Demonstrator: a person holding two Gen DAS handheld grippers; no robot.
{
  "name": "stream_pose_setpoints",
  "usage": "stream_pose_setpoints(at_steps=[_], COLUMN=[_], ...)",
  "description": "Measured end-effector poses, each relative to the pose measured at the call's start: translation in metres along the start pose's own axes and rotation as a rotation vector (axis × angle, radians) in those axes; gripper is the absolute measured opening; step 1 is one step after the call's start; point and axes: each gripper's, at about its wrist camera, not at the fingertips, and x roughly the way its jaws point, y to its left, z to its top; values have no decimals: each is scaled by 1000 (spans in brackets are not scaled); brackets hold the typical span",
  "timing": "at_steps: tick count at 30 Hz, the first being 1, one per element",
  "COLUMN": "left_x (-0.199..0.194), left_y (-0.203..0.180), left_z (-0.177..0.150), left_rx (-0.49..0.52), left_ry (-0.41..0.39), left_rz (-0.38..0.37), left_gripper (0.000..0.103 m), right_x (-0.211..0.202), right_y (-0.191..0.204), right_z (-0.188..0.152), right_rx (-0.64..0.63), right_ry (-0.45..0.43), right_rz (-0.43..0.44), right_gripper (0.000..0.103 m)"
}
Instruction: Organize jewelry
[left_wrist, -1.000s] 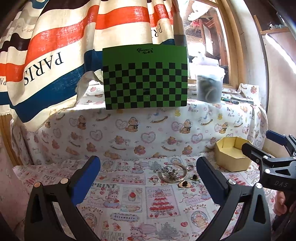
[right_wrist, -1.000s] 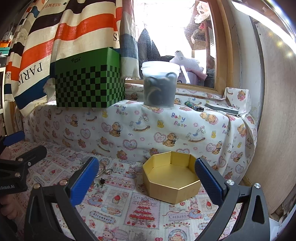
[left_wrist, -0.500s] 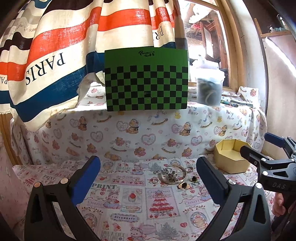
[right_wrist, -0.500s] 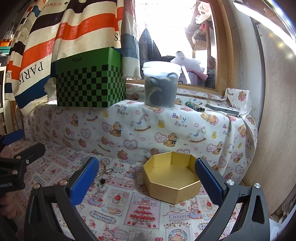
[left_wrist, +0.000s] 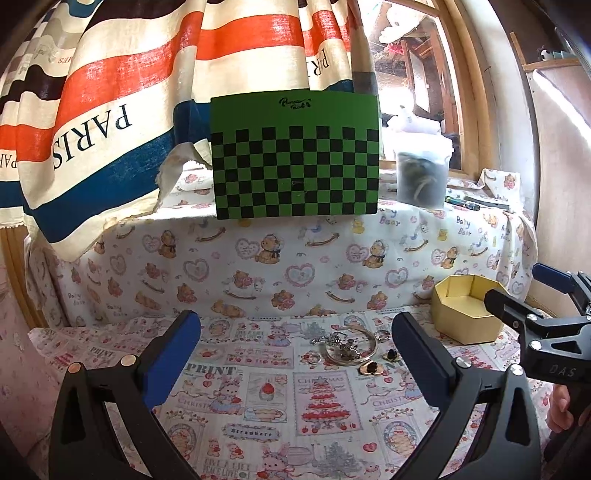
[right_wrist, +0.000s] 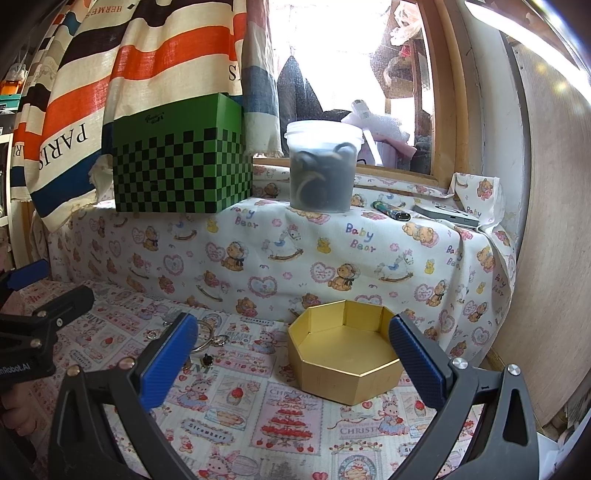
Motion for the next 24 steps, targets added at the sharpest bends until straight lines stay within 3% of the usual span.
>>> stream_pose_setpoints(at_steps=[24], left_x=[3], left_y=[1], left_z=[1], left_rx=[1], left_ry=[11], left_rz=[11], left_gripper=[103], right_x=[-2], right_y=[1], right_z=[0], right_rx=[-6], right_ry=[-9], right_rz=[-6], right_gripper=[103])
